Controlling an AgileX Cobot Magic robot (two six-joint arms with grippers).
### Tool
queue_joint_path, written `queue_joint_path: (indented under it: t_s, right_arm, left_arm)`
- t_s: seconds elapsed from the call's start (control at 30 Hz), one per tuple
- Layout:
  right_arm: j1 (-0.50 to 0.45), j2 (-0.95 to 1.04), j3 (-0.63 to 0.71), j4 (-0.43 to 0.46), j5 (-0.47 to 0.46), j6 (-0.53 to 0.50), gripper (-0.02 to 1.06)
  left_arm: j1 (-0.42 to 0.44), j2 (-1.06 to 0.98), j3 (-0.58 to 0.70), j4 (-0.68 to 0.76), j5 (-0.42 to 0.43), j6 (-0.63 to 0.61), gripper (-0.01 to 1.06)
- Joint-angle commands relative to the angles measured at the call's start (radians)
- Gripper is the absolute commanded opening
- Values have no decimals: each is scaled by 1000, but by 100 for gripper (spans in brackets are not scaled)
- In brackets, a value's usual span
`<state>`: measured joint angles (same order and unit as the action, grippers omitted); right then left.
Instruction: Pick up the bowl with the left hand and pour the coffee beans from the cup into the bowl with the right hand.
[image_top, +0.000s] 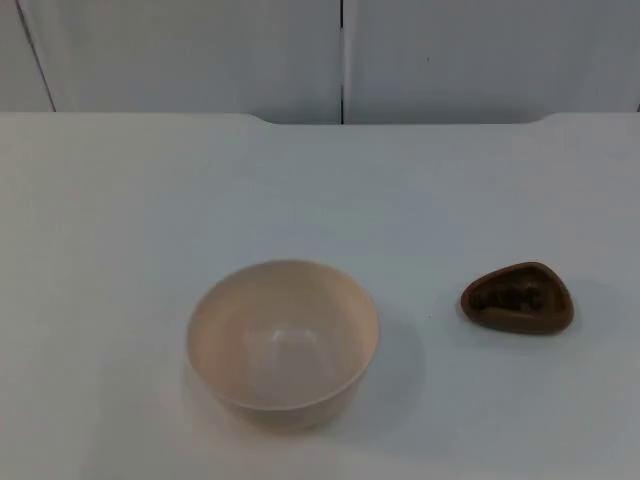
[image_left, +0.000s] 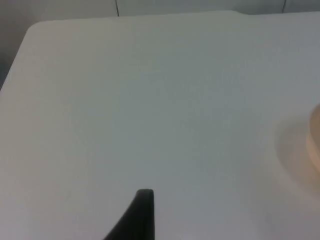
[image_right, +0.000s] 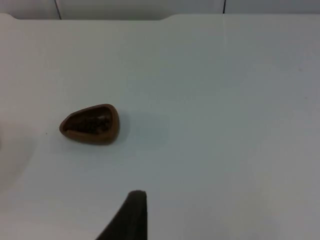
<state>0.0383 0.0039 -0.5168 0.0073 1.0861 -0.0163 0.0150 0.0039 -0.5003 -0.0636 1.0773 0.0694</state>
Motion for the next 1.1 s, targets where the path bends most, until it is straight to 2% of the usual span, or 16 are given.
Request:
queue_joint_path:
  t_s: [0.0, 0.1, 0.67, 1.07]
  right_arm:
    - [-7, -4, 1, -7, -8, 1, 105]
    - [-7, -4, 1, -7, -8, 1, 105]
    - [-7, -4, 1, -7, -8, 1, 105]
    - [-7, -4, 1, -7, -8, 1, 105]
  left_arm:
    - [-1, -4, 5, -2, -5, -7, 103]
    - [-1, -4, 5, -10, -7, -7, 99]
    - [-1, 67, -135, -37, -36, -7, 99]
    - [-1, 98, -135, -47, -84, -14, 99]
